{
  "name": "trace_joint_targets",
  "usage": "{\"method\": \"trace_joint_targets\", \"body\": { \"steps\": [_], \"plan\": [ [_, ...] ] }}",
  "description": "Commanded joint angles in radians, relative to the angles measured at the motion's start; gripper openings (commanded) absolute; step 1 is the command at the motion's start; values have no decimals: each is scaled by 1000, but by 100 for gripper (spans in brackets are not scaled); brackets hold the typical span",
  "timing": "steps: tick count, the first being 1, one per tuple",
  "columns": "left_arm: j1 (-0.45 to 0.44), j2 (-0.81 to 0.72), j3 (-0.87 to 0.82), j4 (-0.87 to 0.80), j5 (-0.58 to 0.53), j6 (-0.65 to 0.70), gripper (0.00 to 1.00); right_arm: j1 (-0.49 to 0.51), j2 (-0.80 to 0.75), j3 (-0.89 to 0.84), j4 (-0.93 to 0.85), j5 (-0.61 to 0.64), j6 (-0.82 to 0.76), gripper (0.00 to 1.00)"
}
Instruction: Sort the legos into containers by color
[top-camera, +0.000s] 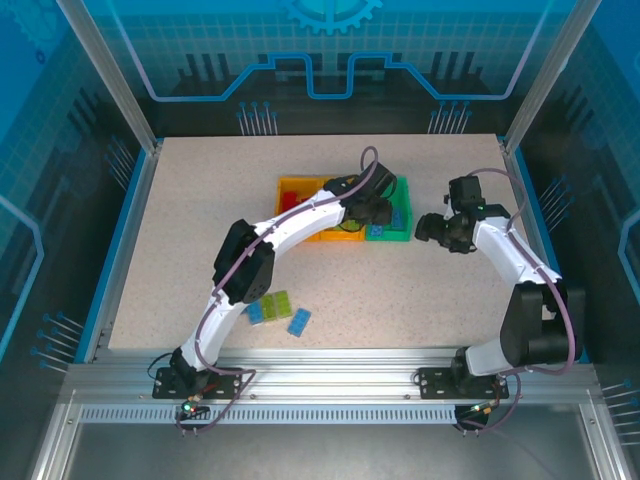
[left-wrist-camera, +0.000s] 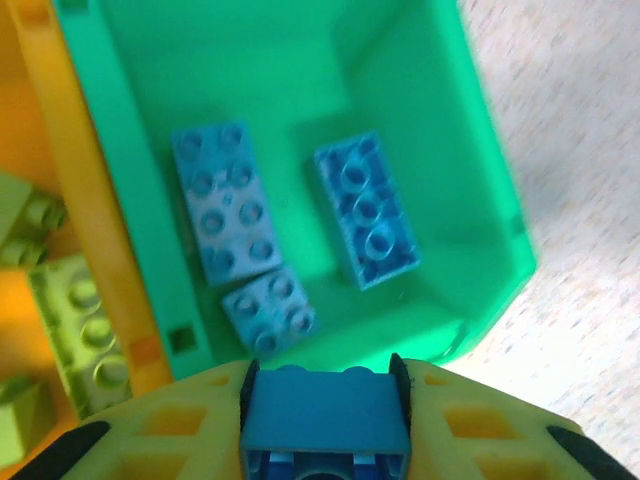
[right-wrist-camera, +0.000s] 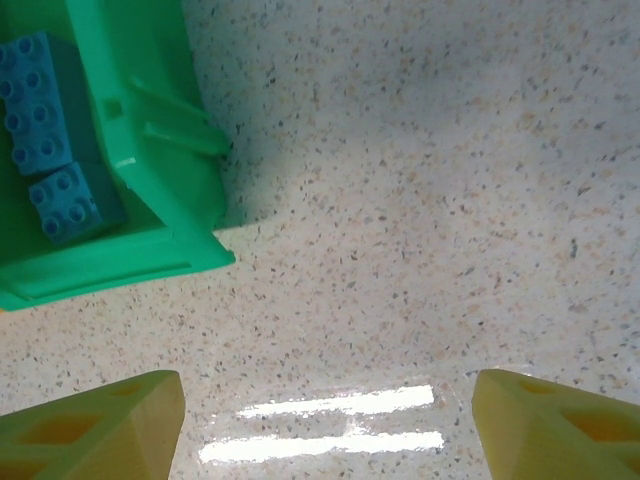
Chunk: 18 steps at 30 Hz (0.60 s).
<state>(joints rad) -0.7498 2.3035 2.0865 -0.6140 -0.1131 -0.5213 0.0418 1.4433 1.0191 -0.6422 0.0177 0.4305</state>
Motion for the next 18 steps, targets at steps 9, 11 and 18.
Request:
{"method": "trace_joint_targets", "body": {
  "steps": [9,11,18],
  "plan": [
    [19,50,69,164,-62,-94,41,-10,-39,-72,26,-42,24,77],
    [20,65,82,170,-63,-101,45,-11,-42,-74,27,-45,25,77],
    [22,63,95,187,-64,-123,71,10,-53,-85,40,-90,12,77]
  ]
}}
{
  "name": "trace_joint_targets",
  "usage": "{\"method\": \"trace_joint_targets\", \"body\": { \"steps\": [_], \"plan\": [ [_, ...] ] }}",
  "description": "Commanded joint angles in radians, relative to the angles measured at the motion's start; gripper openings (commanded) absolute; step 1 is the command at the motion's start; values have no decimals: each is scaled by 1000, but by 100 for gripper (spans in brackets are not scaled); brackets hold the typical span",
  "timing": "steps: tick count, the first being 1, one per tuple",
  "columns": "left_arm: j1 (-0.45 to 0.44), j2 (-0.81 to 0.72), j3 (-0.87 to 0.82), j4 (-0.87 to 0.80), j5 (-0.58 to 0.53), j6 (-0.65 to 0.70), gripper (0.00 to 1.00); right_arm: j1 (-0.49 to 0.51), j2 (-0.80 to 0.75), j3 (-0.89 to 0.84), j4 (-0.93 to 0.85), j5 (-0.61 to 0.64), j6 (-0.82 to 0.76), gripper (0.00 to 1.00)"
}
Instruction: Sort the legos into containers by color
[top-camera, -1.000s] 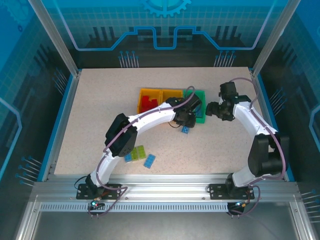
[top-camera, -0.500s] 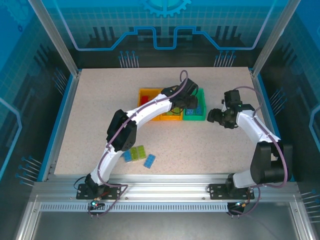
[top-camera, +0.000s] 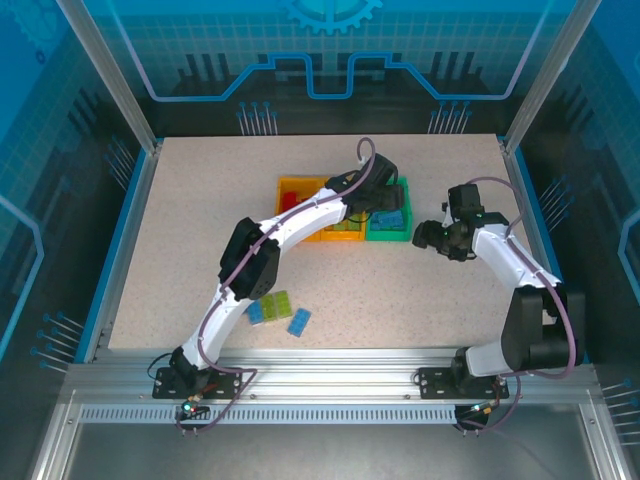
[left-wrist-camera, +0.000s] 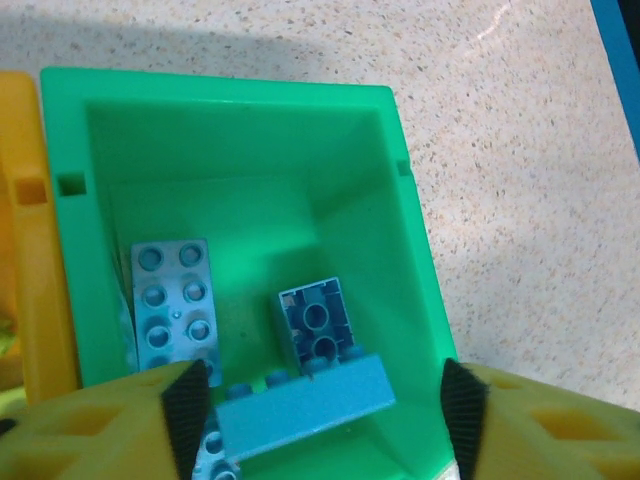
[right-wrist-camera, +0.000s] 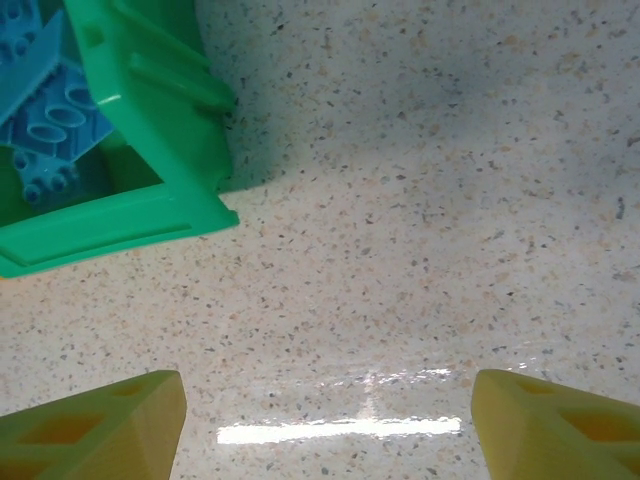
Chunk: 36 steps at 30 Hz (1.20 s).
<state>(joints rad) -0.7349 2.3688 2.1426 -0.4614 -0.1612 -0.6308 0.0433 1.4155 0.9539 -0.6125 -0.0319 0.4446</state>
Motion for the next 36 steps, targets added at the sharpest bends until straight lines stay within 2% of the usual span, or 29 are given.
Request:
{"method": "trace_joint_targets", "body": {
  "steps": [1,2,3,4,8,11,14,18,24,28,36],
  "plan": [
    [6,-13,38,30,-12,-15,75,21,-27,-22,5,-39,-2,77],
    [7,-26,34,26,-9,-16,82,35,-32,-24,1,-39,3,77],
    [5,-45,26,20,-10,-21,97,53,-37,-30,-1,-39,7,77],
    [7,-72,9,17,-11,-22,99,76,-48,-38,0,-37,12,76],
    [9,-201,-78,11,-19,-2,99,203,-122,-98,72,-51,-34,76],
    [19,-322,-169,3,-42,18,99,346,-167,-124,141,-76,-132,77],
    [46,-456,-318,6,-67,23,99,524,-168,-118,166,-66,-253,83],
    [136,-653,-578,19,-60,-14,99,754,-117,-105,180,-22,-368,99],
    [303,-944,-928,-2,-72,-68,99,983,52,-28,164,91,-392,100],
    [408,-1104,-1083,-48,-75,-80,99,1073,148,23,188,140,-369,100],
    [526,-1271,-1253,-158,-55,-83,99,1124,314,144,190,125,-371,100]
  ]
}}
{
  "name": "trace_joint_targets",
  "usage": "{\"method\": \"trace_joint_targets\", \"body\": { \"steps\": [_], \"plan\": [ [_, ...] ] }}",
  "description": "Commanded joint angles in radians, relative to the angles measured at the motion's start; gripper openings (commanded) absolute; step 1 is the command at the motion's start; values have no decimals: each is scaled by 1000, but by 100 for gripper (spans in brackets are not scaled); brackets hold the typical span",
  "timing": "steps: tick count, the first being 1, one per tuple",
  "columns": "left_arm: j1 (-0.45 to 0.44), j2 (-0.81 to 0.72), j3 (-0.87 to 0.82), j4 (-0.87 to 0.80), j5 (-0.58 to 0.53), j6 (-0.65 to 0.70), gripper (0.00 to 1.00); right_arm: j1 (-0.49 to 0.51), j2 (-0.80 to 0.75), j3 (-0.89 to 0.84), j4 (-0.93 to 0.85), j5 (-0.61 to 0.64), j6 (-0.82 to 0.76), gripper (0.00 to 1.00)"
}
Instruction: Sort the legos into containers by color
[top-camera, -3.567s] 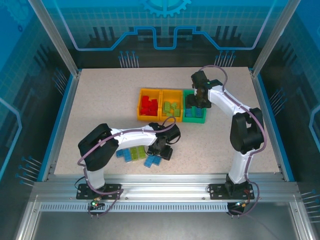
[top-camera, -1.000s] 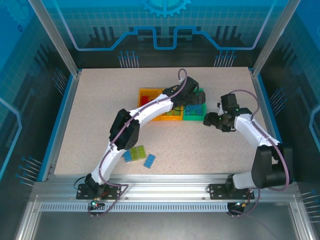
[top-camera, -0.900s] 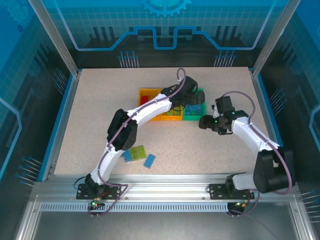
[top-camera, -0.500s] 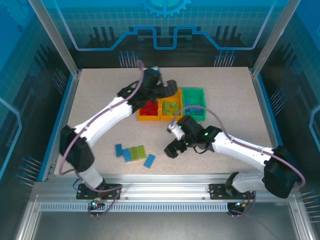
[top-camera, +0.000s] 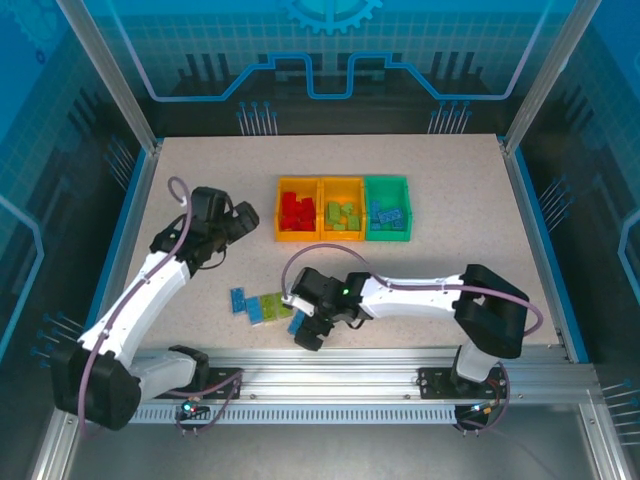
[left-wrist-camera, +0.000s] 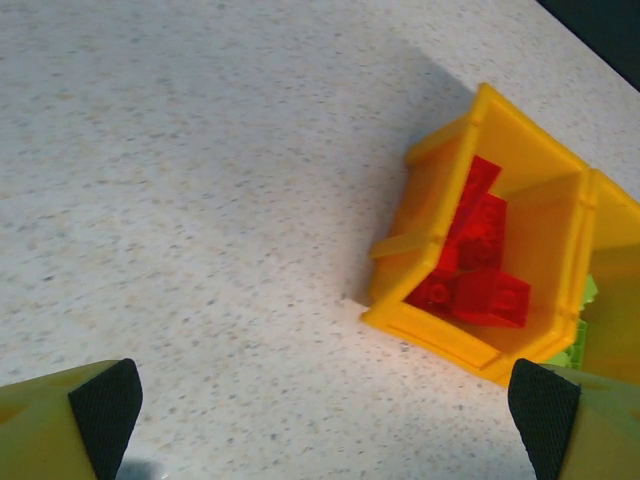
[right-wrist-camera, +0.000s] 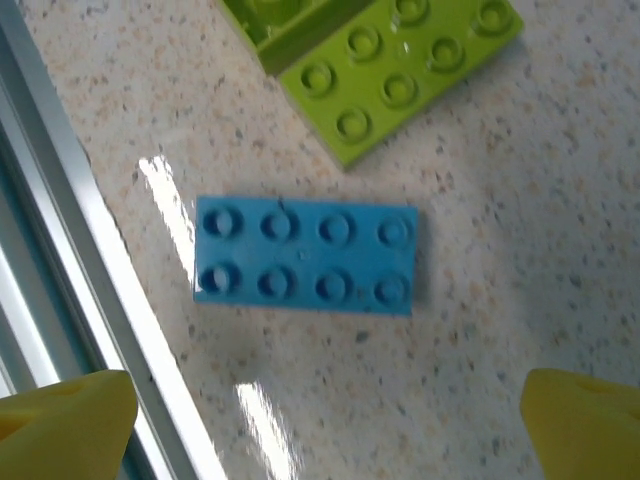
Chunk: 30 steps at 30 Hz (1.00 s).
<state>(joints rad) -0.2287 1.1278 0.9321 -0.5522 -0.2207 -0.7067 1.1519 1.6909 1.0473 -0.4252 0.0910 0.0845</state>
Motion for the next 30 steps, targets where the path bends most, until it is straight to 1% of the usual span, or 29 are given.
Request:
{"method": "trace_joint_targets", "body": {
  "steps": [1,5,12,17,19,20,22,24,26,27,30],
  "plan": [
    [28,-42,-57,-78,6,-5,99,17,58,67,-3,-8,-10,100],
    [51,-82,-102,-97,9,-18,99,23,134,133,-49,-23,-8,100],
    [60,-118,-140,-100,12,-33,99,33,232,202,-101,-16,5,100],
    [64,-130,-150,-106,10,-32,99,37,269,224,-136,8,22,95],
    [65,-135,-155,-105,9,-34,99,36,275,225,-137,20,26,91],
    [66,-137,-157,-104,9,-36,99,36,277,227,-139,23,30,88],
    [66,-138,-158,-104,10,-38,99,36,282,236,-147,33,35,80],
    [66,-138,-159,-104,7,-37,99,37,290,248,-162,50,44,69],
    [66,-138,-158,-107,8,-38,99,37,293,254,-179,61,40,61],
    [66,-139,-158,-109,7,-37,99,36,289,254,-186,71,39,60],
    [66,-141,-156,-119,7,-37,99,25,248,238,-193,87,38,59]
  ]
}}
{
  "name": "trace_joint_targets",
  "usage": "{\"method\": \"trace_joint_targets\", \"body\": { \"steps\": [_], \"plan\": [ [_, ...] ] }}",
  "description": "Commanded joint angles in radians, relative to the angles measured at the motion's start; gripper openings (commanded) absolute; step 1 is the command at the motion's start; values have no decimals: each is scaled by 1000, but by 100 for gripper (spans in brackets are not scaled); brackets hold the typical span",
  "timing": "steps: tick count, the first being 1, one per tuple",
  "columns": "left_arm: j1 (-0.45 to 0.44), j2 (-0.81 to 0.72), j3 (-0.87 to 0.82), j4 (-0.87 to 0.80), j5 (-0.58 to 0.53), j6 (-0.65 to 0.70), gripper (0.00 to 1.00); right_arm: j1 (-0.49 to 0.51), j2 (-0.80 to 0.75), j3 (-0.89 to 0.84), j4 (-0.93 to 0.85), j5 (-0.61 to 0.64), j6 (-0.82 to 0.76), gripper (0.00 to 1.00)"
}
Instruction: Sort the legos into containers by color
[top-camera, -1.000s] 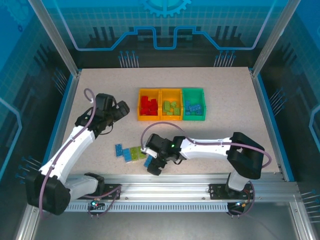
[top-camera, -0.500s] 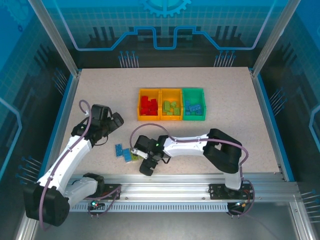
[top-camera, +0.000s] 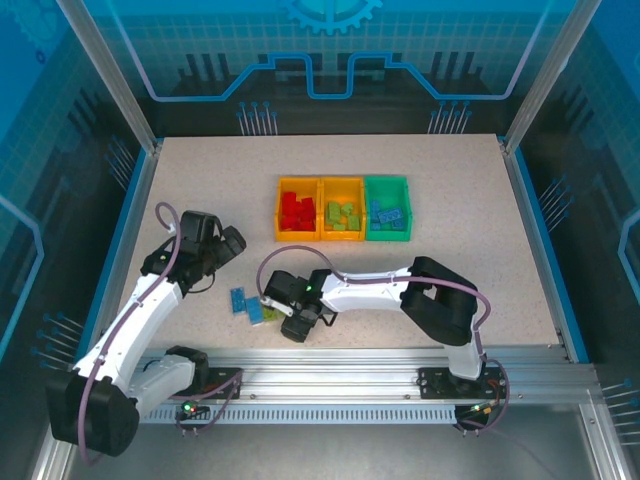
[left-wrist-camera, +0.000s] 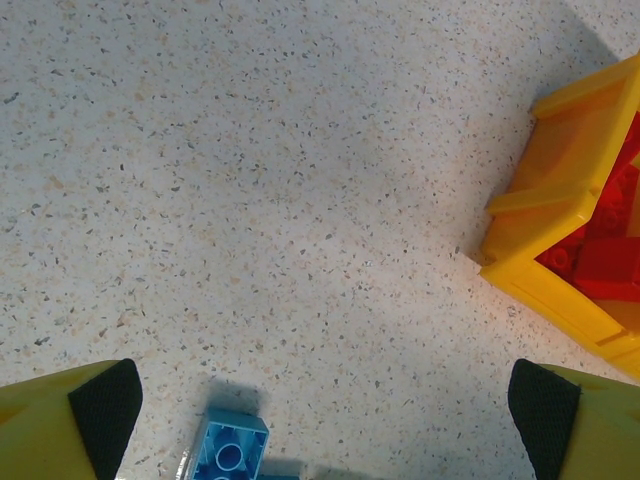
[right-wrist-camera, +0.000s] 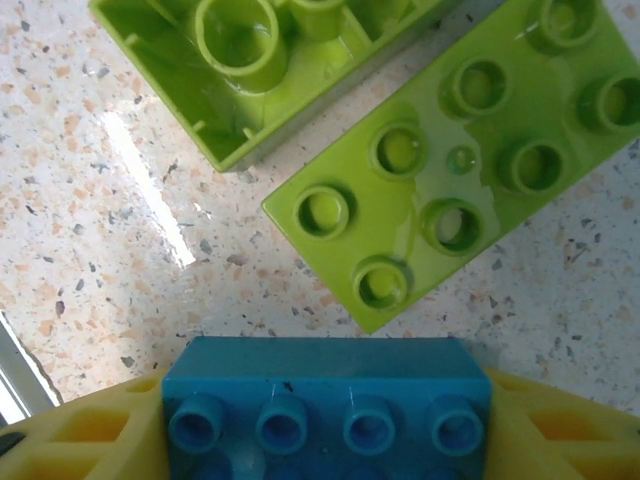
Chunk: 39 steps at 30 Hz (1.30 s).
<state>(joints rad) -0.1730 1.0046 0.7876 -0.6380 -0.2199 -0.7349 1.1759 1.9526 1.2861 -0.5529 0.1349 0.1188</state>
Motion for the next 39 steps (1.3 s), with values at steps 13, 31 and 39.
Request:
{"method": "trace_joint_targets", "body": {
  "steps": [13,31,39],
  "plan": [
    [-90,0,-74,-138,-7,-115,99,-429,-379,-69,-79,17,16,59],
    [-164,5,-164,-151,-24,-235,99,-903,41,406,-268,-24,167,57],
    [-164,70,-179,-94,14,-221,98,-910,141,524,-330,-14,161,70]
  ]
}}
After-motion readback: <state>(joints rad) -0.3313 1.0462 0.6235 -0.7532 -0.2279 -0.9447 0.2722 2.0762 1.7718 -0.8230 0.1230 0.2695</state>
